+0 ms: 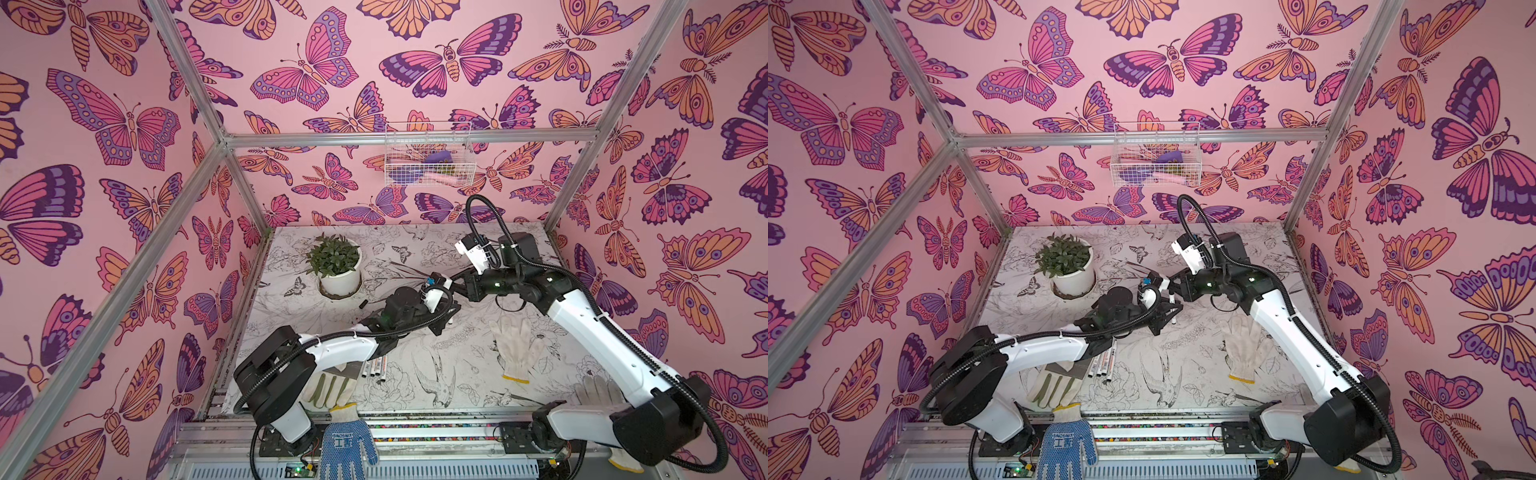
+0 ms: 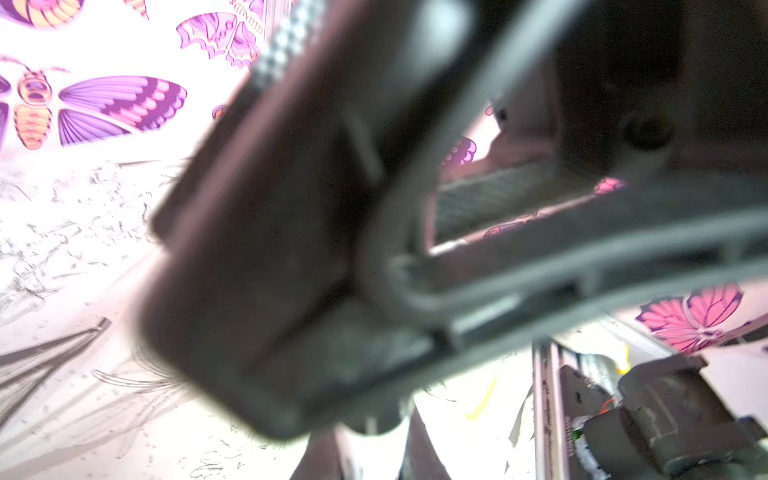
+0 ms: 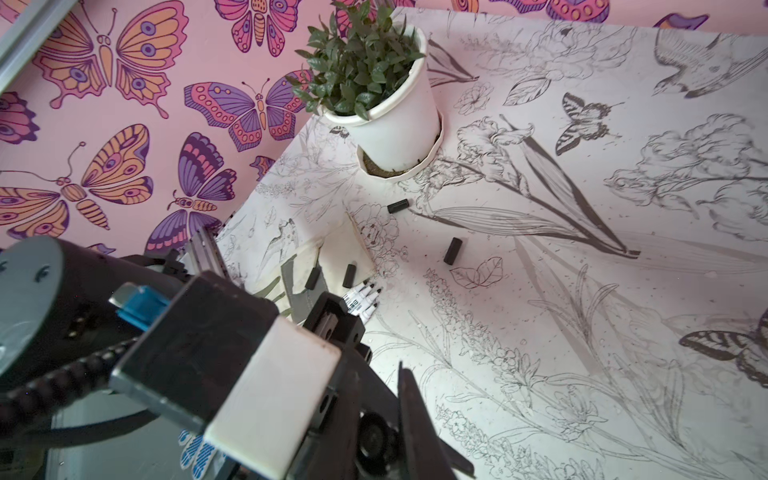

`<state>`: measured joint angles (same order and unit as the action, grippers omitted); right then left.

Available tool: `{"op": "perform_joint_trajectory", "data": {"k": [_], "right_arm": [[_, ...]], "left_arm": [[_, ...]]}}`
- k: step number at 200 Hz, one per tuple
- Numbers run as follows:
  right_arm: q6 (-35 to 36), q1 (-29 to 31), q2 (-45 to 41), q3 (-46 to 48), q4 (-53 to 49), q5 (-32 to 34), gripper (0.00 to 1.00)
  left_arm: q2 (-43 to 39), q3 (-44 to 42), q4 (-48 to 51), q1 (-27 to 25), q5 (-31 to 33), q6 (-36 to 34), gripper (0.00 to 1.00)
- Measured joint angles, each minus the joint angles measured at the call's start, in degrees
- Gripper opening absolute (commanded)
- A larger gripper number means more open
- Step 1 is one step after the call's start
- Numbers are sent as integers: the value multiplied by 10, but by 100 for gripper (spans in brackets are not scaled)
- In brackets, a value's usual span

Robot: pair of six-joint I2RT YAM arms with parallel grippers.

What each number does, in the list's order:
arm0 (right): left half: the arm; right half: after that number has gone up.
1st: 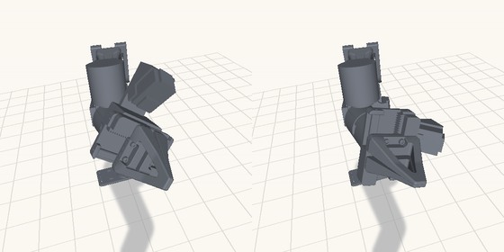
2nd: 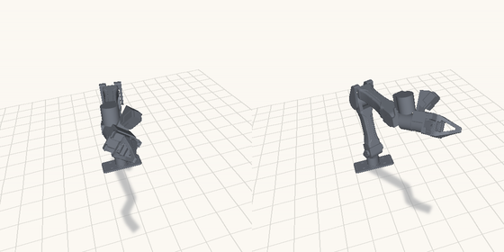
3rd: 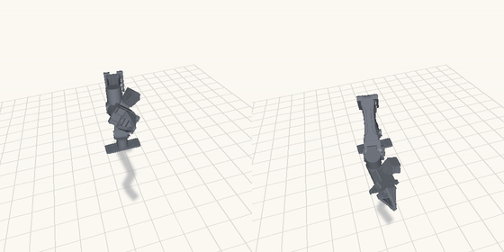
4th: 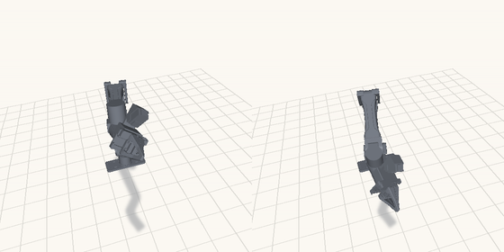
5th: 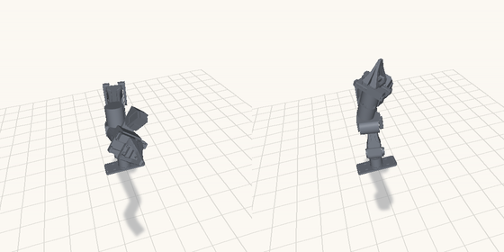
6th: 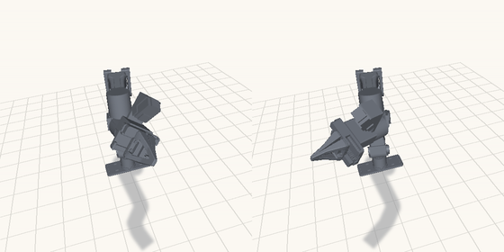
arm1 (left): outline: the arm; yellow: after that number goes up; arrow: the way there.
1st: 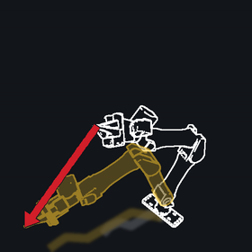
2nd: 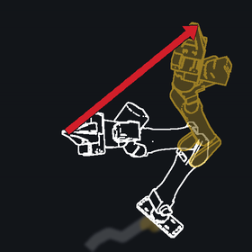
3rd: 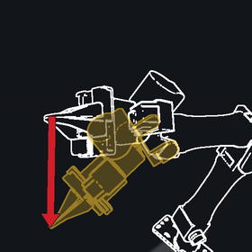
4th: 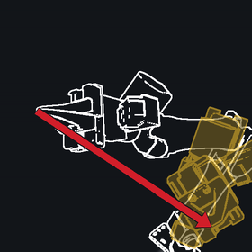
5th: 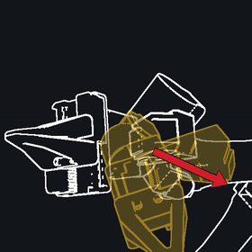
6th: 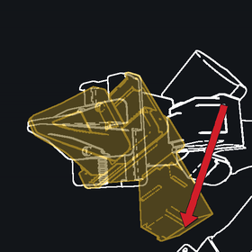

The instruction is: Insert the pens into the pen caps

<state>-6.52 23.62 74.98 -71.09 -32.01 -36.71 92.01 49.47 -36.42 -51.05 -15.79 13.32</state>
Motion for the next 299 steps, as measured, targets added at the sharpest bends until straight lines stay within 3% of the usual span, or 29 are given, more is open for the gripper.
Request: {"op": "perform_joint_trajectory", "data": {"k": [108, 144, 299], "right_arm": [[-94, -7, 5, -4, -12, -80, 54], [-130, -23, -25, 24, 23, -101, 62], [-227, -75, -28, 26, 47, -184, 71]], "left_arm": [[-7, -5, -115, -25, -11, -61, 0], [-7, -9, -136, -29, -7, -76, 0], [-5, -31, -150, -30, 12, -105, 0]]}}
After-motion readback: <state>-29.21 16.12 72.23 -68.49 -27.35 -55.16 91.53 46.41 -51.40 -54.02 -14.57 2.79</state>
